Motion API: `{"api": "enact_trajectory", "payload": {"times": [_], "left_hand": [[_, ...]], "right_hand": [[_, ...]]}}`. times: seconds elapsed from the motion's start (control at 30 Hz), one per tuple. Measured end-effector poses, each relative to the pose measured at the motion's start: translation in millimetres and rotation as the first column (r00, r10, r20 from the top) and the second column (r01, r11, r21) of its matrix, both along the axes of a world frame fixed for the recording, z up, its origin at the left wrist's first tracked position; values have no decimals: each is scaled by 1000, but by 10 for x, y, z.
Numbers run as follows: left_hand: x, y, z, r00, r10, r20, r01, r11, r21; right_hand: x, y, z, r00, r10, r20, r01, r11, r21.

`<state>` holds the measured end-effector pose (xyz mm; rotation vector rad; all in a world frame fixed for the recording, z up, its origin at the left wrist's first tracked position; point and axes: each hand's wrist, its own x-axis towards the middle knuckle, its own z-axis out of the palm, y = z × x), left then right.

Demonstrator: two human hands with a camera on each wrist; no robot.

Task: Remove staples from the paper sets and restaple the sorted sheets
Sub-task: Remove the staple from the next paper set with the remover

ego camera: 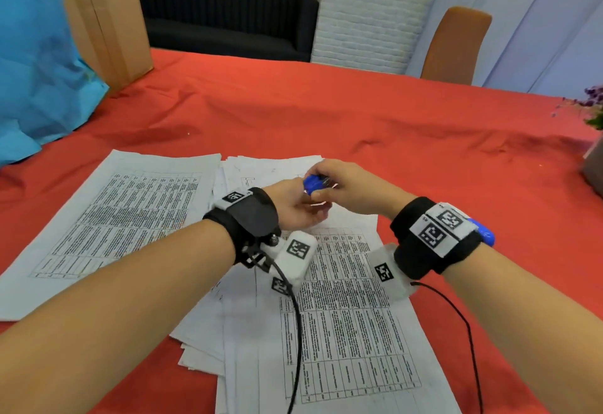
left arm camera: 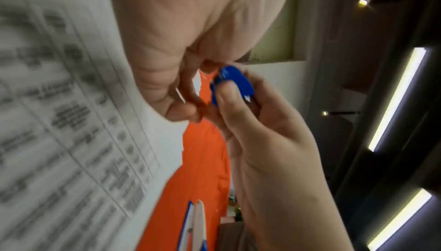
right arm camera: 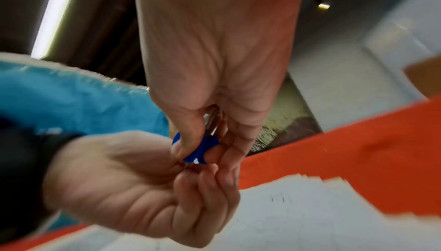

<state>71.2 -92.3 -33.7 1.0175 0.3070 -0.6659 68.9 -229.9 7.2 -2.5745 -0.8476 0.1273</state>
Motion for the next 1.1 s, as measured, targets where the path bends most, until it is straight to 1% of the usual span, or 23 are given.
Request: {"api": "enact_trajectory", "payload": {"times": [0.03, 0.07, 0.1, 0.13, 0.2, 0.33, 0.37, 0.4, 0.43, 0.47, 0.5, 0.53, 0.57, 0.6, 0.67, 0.77, 0.87, 0.93, 1.03, 1.07, 1.1], "left_hand": [[25, -50, -10, 998, 53, -26, -54, 997, -52], [56, -88, -23, 993, 103, -59, -107, 991, -80], [78, -110, -30, 987, 140, -82, -147, 986, -84], [84, -111, -27, 983, 159, -96, -167, 983, -72], [78, -90, -36, 981, 158, -116, -166, 985, -57], [22, -56, -32, 989, 122, -83, -124, 992, -20], [18, -53, -30, 992, 114, -53, -112, 993, 41], [18, -50, -34, 995, 96, 10, -96, 984, 148], [18, -52, -33, 994, 44, 105, -74, 949, 306], [20, -54, -42, 978, -63, 201, -45, 869, 493], [32, -55, -56, 940, -204, 274, -37, 736, 676], [44, -65, -65, 889, -343, 303, -47, 590, 806], [64, -77, -76, 846, -447, 292, -43, 488, 872], [84, -95, -82, 818, -515, 258, -15, 428, 904], [101, -138, -85, 788, -587, 186, 29, 337, 941], [124, -201, -97, 745, -657, 115, -1, 171, 985], [156, -258, -98, 720, -692, 54, -24, 53, 998], [178, -286, -90, 712, -702, 19, -36, -8, 999], [215, -322, -100, 697, -716, -31, -32, -74, 997], [219, -332, -103, 685, -727, -44, -41, -99, 994], [221, -338, -101, 670, -740, -55, -57, -125, 990]], "right_hand": [[6, 39, 13, 996, 18, 91, -6, 992, -126], [10, 63, 26, 992, 28, 126, -2, 980, -200], [20, 61, 30, 991, 30, 130, 0, 973, -230], [29, 44, 33, 991, 29, 127, 2, 973, -231], [52, -30, 24, 994, 15, 110, 5, 983, -185], [107, -169, -11, 994, -18, 109, 23, 998, -51], [129, -206, -27, 992, -33, 118, 40, 998, -56], [153, -246, -46, 991, -45, 125, 57, 994, -97], [167, -284, -67, 991, -44, 125, 65, 984, -167], [171, -316, -100, 993, -33, 118, 61, 967, -249], [164, -337, -139, 994, -17, 108, 51, 945, -324], [151, -348, -183, 995, -4, 97, 41, 924, -381], [135, -349, -225, 996, 4, 86, 32, 910, -414], [123, -346, -262, 997, 6, 73, 26, 903, -429], [106, -317, -315, 998, 17, 55, 9, 898, -440], [105, -295, -362, 999, 32, 41, -9, 889, -459], [105, -284, -354, 998, 55, 43, -26, 870, -493], [86, -252, -339, 993, 90, 71, -37, 837, -546], [48, -192, -356, 984, 135, 115, -33, 778, -628], [59, -200, -373, 986, 123, 108, -30, 784, -620], [83, -221, -384, 992, 97, 86, -28, 809, -587]]}}
